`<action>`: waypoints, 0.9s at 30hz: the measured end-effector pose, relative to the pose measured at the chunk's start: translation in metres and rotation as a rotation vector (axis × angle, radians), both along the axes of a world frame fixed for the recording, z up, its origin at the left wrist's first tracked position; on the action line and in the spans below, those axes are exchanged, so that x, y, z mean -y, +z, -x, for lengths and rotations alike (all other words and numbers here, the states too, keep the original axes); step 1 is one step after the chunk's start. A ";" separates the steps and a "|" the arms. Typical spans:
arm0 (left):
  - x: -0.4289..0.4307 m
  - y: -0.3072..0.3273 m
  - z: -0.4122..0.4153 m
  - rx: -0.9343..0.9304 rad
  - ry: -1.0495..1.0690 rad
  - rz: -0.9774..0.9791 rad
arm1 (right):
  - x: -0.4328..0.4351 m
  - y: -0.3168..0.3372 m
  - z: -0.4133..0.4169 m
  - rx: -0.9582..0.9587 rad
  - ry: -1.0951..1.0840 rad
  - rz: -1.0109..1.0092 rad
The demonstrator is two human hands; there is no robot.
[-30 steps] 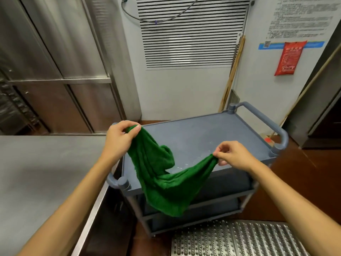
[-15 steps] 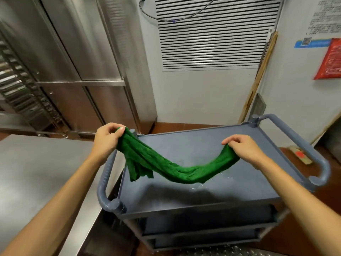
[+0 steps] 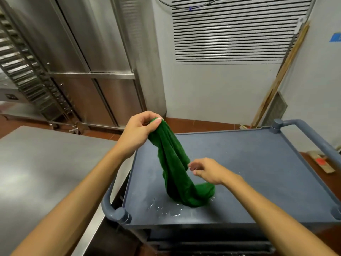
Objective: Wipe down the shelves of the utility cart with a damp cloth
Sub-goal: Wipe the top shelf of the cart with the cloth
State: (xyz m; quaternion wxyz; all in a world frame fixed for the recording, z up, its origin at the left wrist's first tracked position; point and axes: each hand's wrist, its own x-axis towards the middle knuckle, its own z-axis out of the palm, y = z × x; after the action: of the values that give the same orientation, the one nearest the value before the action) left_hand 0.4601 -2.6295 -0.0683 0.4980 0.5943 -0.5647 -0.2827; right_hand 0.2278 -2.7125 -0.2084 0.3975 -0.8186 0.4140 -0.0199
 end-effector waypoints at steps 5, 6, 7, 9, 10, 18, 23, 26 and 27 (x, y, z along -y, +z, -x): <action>0.020 0.011 -0.013 -0.009 -0.110 0.001 | 0.006 -0.003 -0.049 0.052 -0.076 0.084; 0.026 0.011 -0.016 -0.020 -0.114 0.004 | 0.009 -0.005 -0.054 0.076 -0.092 0.061; 0.031 0.010 -0.020 -0.041 -0.110 0.006 | 0.009 -0.005 -0.057 0.103 -0.102 -0.001; 0.042 0.006 -0.028 -0.084 -0.079 0.010 | 0.011 -0.006 -0.060 0.161 -0.105 -0.156; 0.046 0.003 -0.031 -0.105 -0.058 0.009 | 0.012 -0.008 -0.061 0.164 -0.110 -0.208; 0.074 -0.024 -0.040 -0.194 -0.047 -0.023 | 0.002 -0.012 -0.075 0.340 -0.184 -0.440; 0.080 -0.048 -0.047 -0.224 -0.011 -0.063 | 0.014 -0.005 -0.083 0.492 -0.283 -0.529; 0.084 -0.065 -0.052 -0.274 0.016 -0.104 | 0.011 -0.008 -0.086 0.375 -0.320 -0.498; 0.086 -0.069 -0.054 -0.256 0.025 -0.102 | 0.010 -0.011 -0.086 0.346 -0.358 -0.502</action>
State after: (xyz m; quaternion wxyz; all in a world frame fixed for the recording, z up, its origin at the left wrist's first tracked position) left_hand 0.5143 -2.7150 -0.1368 0.5384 0.5849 -0.4742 -0.3784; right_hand 0.3137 -2.7222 -0.2195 0.6409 -0.5944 0.4693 -0.1251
